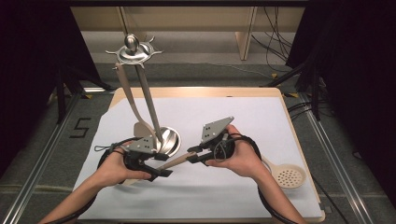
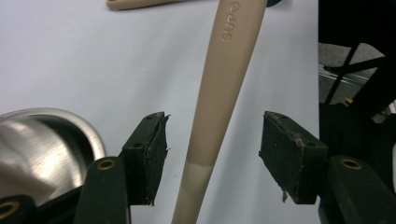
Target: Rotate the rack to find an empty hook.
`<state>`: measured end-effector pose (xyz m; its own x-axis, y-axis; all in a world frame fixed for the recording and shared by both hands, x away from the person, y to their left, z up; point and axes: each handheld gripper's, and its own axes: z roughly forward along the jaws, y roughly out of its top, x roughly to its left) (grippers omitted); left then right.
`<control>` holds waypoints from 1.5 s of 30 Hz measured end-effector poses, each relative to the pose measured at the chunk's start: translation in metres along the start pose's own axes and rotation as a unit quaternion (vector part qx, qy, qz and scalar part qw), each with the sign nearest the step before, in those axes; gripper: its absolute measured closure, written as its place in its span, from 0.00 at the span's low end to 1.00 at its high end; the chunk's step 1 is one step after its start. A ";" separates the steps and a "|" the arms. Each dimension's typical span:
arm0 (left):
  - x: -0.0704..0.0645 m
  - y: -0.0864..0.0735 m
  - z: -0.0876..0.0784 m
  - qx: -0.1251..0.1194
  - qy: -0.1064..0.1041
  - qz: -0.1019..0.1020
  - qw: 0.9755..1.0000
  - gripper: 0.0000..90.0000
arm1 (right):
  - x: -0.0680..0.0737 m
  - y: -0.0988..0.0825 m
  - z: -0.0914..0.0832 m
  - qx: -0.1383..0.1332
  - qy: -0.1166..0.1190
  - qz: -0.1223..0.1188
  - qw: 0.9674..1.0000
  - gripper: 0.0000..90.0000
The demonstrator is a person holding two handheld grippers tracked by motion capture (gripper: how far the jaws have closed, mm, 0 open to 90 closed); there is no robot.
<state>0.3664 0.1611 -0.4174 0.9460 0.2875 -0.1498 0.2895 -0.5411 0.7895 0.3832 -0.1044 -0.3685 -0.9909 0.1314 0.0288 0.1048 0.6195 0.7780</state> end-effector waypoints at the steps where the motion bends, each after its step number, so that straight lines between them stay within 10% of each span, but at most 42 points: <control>1: 0.002 0.001 0.002 0.004 -0.009 0.009 1.000 0.47 | 0.000 0.001 -0.001 0.003 0.002 0.000 1.000 0.77; 7: 0.003 0.000 0.015 0.033 -0.021 0.031 0.999 0.63 | 0.002 0.002 -0.001 0.004 0.006 -0.010 1.000 0.77; 13: -0.002 0.005 0.013 0.046 0.022 0.075 0.996 0.79 | 0.006 0.003 -0.003 0.004 -0.006 -0.015 1.000 0.75; 17: -0.006 0.011 0.008 0.021 0.063 0.058 0.996 0.81 | 0.006 0.005 -0.013 -0.058 -0.043 0.015 0.997 0.56; 21: -0.012 0.023 -0.002 -0.034 0.132 0.027 0.990 0.81 | 0.010 0.004 -0.030 -0.129 -0.109 0.090 0.982 0.51; 25: -0.026 0.038 -0.012 -0.071 0.192 -0.006 0.979 0.81 | 0.015 0.003 -0.037 -0.177 -0.151 0.141 0.962 0.53; 30: -0.035 0.048 -0.013 -0.110 0.219 -0.043 0.968 0.81 | 0.031 0.018 -0.036 -0.213 -0.179 0.184 0.943 0.54; 45: -0.033 0.052 -0.008 -0.119 0.236 -0.041 0.964 0.81 | 0.033 0.051 -0.010 -0.228 -0.199 0.179 0.936 0.63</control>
<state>0.3487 0.1298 -0.3665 0.7336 0.6791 0.0250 0.2661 -0.3209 0.9090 0.3551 -0.0768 -0.3215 -0.7799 0.6014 0.1733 0.2875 0.0984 0.9527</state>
